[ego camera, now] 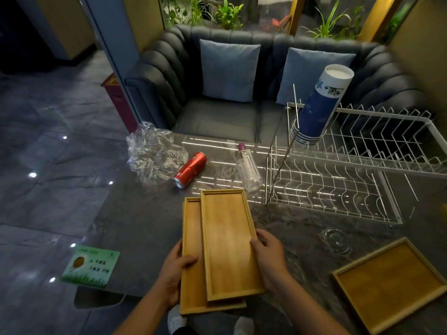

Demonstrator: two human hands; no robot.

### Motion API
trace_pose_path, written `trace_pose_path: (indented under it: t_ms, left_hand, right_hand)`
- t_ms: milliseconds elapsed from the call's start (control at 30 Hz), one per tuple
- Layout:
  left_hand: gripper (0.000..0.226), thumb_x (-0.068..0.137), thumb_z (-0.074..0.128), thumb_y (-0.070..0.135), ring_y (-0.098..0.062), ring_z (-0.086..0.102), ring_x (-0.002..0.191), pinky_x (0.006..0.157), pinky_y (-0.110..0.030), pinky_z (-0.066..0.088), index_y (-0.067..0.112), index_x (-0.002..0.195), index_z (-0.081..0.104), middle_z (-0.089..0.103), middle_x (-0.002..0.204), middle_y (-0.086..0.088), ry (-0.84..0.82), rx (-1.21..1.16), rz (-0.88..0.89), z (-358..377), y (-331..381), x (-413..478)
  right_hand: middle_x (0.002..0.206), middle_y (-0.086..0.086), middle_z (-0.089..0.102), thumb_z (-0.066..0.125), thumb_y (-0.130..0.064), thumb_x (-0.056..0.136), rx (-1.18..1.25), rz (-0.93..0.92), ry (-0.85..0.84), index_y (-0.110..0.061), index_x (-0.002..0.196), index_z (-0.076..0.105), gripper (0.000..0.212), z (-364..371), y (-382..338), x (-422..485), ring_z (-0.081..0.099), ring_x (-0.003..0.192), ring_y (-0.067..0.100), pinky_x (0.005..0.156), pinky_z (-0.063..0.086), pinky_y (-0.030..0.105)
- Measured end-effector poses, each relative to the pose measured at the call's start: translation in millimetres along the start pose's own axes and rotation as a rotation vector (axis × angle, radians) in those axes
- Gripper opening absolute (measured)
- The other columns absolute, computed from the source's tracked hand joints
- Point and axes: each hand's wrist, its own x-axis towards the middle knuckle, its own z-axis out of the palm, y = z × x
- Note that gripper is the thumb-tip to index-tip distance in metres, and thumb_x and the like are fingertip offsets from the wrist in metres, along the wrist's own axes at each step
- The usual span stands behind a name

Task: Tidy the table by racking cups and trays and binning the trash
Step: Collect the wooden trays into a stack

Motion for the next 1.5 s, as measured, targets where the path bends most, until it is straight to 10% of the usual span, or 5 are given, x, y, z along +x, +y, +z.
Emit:
trace_pose_path:
  t_ms: [200,467,700,900,1500]
  left_hand:
    - [0.067,0.078,0.077,0.047,-0.036,0.068,0.110,0.083,-0.054,0.058,0.035,0.137,0.050,0.066,0.130,-0.013,-0.129,-0.044,-0.027,20,-4,-5]
    - [0.052,0.094,0.053,0.051,-0.037,0.062,0.120,0.097,-0.059,0.051,0.035,0.142,0.046,0.062,0.136,-0.015,-0.253,-0.024,-0.070,31,-12,8]
    - [0.072,0.087,0.041,0.071,-0.031,0.071,0.105,0.084,-0.048,0.059,0.021,0.139,0.049,0.067,0.126,-0.018,-0.053,0.128,-0.082,61,-19,16]
    - [0.099,0.085,0.074,0.038,-0.029,0.041,0.136,0.105,-0.049,0.041,0.031,0.157,0.006,0.029,0.157,-0.007,0.050,0.625,0.194,75,-29,21]
    - [0.062,0.099,0.051,0.039,-0.030,0.037,0.130,0.111,-0.049,0.032,0.023,0.154,0.027,0.034,0.146,-0.011,0.311,0.920,0.203,87,-37,30]
  right_hand:
    - [0.117,-0.004,0.061,0.063,-0.016,0.092,0.051,0.087,-0.060,-0.029,0.123,0.060,0.033,-9,19,-18,0.058,0.103,0.015,0.090,0.054,0.043]
    - [0.112,-0.013,0.055,0.057,-0.007,0.094,0.217,0.213,-0.175,-0.048,0.118,0.048,0.048,-17,35,-28,0.058,0.103,0.017,0.072,0.054,0.035]
    - [0.109,-0.020,0.055,0.052,-0.002,0.093,0.196,0.190,-0.111,-0.047,0.120,0.048,0.053,-16,46,-23,0.057,0.101,0.010,0.069,0.050,0.031]
    - [0.113,-0.019,0.058,0.051,-0.003,0.094,0.155,0.141,-0.076,-0.047,0.126,0.047,0.055,-16,50,-19,0.059,0.103,0.009,0.072,0.051,0.030]
    - [0.151,0.002,0.041,0.051,-0.002,0.092,-0.139,0.057,-0.062,-0.027,0.151,0.036,0.065,-21,65,-7,0.042,0.134,0.021,0.110,0.041,0.047]
